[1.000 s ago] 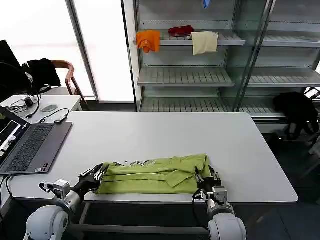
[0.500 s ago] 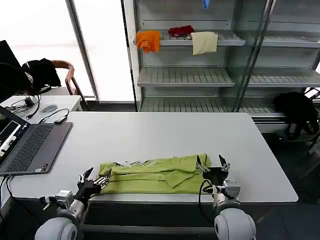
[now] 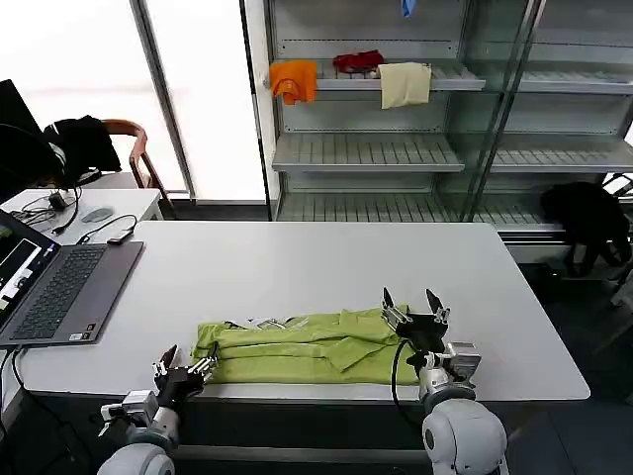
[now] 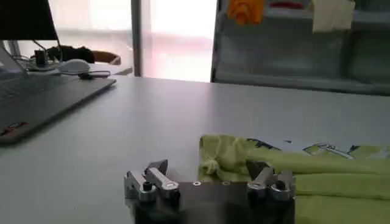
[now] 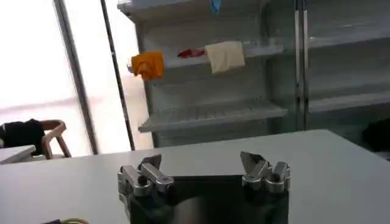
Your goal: Fold and organize the clothes.
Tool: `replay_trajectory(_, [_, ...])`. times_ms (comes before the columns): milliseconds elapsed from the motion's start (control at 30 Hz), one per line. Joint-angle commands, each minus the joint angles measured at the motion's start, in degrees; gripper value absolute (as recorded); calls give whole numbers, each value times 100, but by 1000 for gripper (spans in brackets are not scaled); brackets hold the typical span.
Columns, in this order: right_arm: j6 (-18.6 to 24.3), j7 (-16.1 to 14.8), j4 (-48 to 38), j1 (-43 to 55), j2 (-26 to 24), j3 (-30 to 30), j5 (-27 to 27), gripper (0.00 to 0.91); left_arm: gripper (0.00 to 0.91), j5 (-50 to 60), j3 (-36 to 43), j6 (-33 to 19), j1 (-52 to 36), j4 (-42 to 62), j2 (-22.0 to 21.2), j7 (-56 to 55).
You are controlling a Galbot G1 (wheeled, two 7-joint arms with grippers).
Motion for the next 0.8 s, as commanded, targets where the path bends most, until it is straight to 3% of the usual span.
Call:
replay_trajectory(33, [-13,22,41,60,-3,15,153,907,282,127,149,-90,4,80,-137,-255])
replay_trajectory(67, [-12,22,40,61,-3,21,152,907,151,128,158,-89,4,80,-140,-241])
replay_trajectory(133, [-12,29,32,67,-5,32,154,907,30,149,185,-78,3,82,-143,-214])
replay_trajectory(567, [4,71,0,77,-4,35,159,907,0,289,309,4,-37,99,-185,-169])
replay_trajectory(800, [-4,107,-20,92,-17,74,175,907,0,626,188,-292,-66,79,-127,26])
